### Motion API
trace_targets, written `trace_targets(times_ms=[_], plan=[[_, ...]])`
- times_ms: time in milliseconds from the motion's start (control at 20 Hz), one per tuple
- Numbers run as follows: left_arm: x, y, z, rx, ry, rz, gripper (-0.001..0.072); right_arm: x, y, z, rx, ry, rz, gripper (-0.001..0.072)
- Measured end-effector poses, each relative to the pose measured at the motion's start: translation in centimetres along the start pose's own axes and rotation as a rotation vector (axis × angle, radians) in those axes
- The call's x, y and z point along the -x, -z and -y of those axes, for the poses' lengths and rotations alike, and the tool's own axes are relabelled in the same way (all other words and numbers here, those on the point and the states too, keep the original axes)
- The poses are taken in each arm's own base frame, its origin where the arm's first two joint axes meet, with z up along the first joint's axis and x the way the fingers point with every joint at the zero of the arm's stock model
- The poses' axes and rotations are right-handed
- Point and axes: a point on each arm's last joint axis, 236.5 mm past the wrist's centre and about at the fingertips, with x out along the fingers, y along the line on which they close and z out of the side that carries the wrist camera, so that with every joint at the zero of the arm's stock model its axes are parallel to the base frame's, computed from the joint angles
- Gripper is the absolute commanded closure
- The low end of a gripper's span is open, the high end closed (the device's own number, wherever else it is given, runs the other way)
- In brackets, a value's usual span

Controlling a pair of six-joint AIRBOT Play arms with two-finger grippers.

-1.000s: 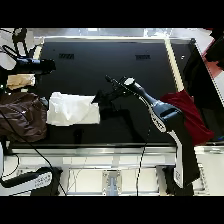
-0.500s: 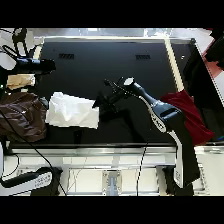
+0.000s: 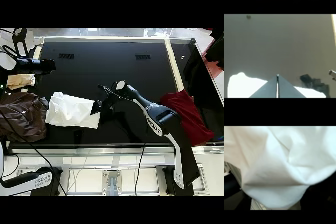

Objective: Fold the shirts.

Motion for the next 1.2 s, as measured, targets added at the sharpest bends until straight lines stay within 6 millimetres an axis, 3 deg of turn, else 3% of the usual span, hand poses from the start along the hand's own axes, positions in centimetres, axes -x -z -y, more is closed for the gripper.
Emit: trace_targets(times_ms=[50,100,150,200,450,600,700,800,900,1050,1200], plan=[[0.0,0.0,0.0,0.000,0.000,0.000,0.0695,0.1,-0.4,-0.1,-0.004,0.009,0.014,0.0100],[0.0,0.0,0.0,0.000,0.001,0.000,0.0696,0.2,-0.8,-0.3,-0.002,0.021,0.030,0.0203],[0.0,0.0,0.0,0.000,0.000,0.000,0.0695,0.3,-1.3,-0.5,0.000,0.028,0.048,0.0403],[0.0,0.0,0.0,0.000,0.001,0.000,0.0696,0.4,-1.8,-0.9,0.006,0.031,0.065,0.0701],[0.0,0.0,0.0,0.000,0.001,0.000,0.0695,1.3,-3.5,-1.9,0.061,0.044,0.127,0.0700],[0.0,0.0,0.0,0.000,0.001,0.000,0.0695,5.0,-4.4,-0.5,0.093,0.112,0.161,0.0700],[0.0,0.0,0.0,0.000,0.001,0.000,0.0696,9.9,-4.8,1.6,0.087,0.199,0.200,0.0699],[0.0,0.0,0.0,0.000,0.001,0.000,0.0695,16.7,-4.9,4.2,0.048,0.300,0.274,0.0699],[0.0,0.0,0.0,0.000,0.001,0.000,0.0696,24.7,-3.7,6.6,-0.020,0.388,0.357,0.0700],[0.0,0.0,0.0,0.000,0.001,0.000,0.0696,35.6,0.8,10.2,-0.169,0.487,0.458,0.0699],[0.0,0.0,0.0,0.000,0.001,0.000,0.0695,43.5,7.9,12.5,-0.344,0.542,0.503,0.0699]])
